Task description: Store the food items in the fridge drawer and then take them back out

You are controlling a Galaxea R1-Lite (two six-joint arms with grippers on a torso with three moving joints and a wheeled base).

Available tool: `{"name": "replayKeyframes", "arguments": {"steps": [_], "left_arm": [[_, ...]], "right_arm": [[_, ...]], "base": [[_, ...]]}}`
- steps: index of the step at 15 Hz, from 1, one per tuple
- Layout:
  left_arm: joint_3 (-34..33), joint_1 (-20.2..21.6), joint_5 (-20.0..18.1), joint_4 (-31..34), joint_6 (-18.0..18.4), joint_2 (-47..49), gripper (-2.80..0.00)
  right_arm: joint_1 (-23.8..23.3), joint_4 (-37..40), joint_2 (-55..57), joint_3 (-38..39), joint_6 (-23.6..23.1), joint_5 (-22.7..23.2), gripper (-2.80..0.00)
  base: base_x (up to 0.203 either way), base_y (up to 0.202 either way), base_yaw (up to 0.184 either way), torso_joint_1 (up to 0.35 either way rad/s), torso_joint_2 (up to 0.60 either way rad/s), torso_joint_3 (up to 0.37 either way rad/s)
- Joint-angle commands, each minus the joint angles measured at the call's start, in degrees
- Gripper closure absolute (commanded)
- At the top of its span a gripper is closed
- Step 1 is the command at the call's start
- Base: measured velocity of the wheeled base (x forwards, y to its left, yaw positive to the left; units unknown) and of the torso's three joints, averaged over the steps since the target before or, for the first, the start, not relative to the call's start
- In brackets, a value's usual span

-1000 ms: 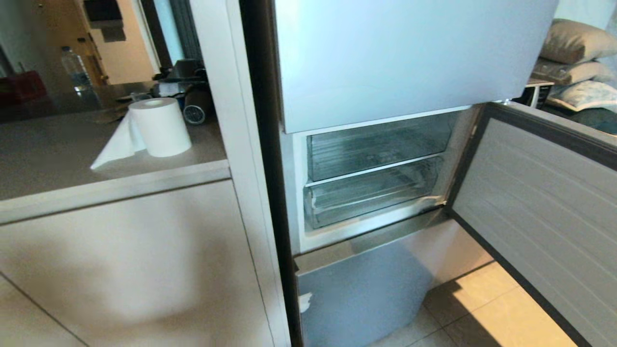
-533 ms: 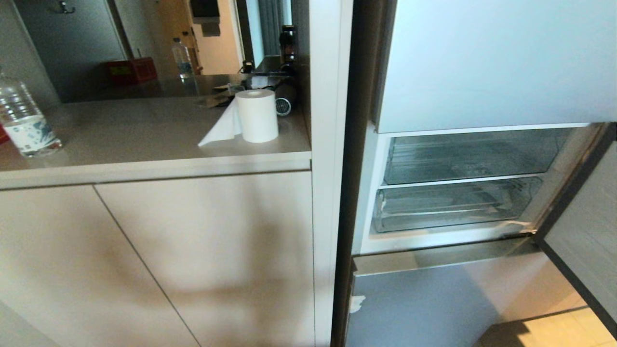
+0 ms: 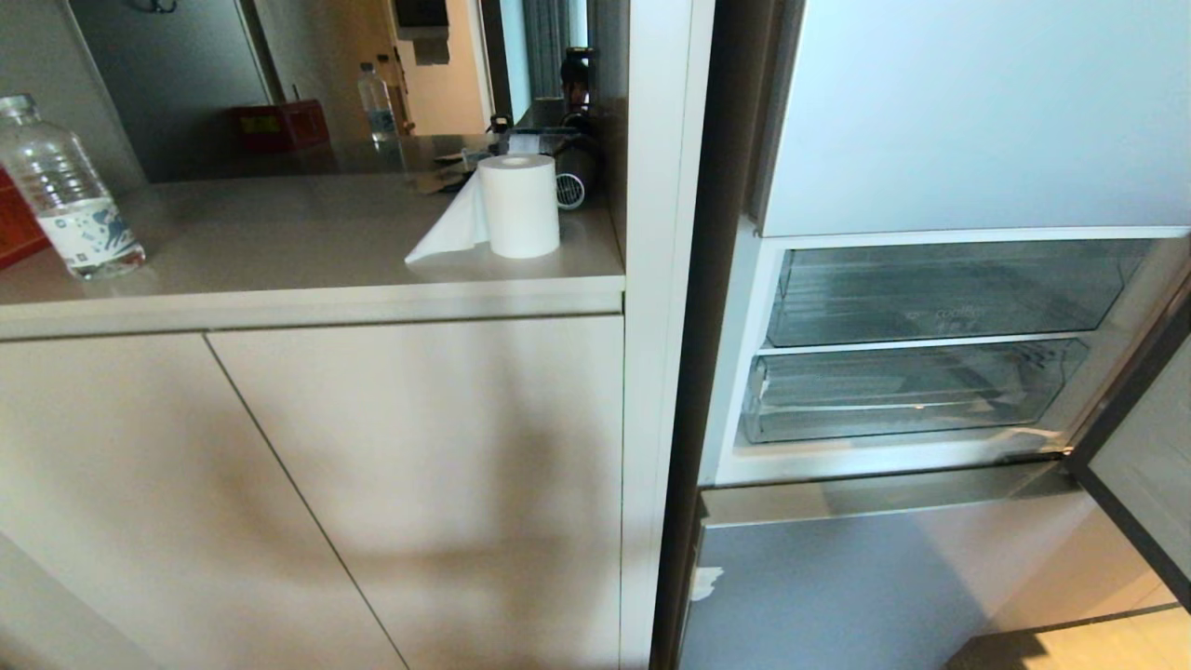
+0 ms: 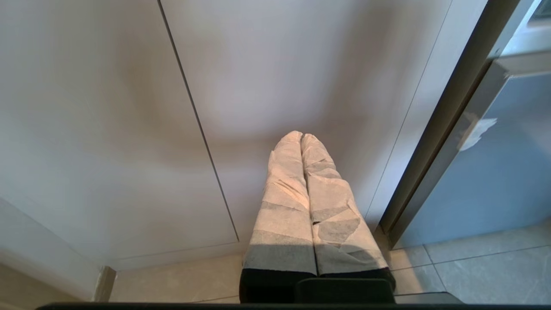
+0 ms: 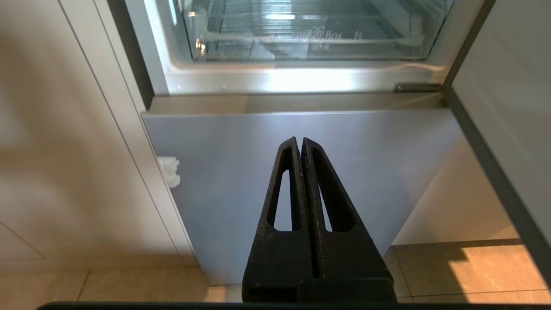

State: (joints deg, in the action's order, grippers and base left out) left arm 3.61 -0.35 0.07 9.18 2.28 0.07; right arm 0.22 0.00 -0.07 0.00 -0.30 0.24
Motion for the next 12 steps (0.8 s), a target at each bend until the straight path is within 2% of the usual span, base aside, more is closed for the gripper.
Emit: {"name": "replayKeyframes", "arguments": {"steps": [1, 6, 12], "left_arm": [[0.0, 0.0, 0.0, 0.0, 0.0, 0.0, 0.00], [0.1, 0.0, 0.0, 0.1, 0.0, 0.0, 0.00], [0.0, 0.0, 0.0, 0.0, 0.0, 0.0, 0.00]], "right_arm": [[0.0, 0.0, 0.1, 0.0, 0.0, 0.0, 0.00], [0.0, 0.0, 0.1, 0.0, 0.0, 0.0, 0.00], [0.0, 0.0, 0.1, 0.0, 0.0, -0.1, 0.00]], "base": [[0.000, 0.000, 0.000, -0.177, 0.35, 0.186], [0.000, 0.000, 0.000, -0.183, 0.39, 0.202], [0.000, 0.000, 0.000, -0.250, 0.54, 0.282]]}}
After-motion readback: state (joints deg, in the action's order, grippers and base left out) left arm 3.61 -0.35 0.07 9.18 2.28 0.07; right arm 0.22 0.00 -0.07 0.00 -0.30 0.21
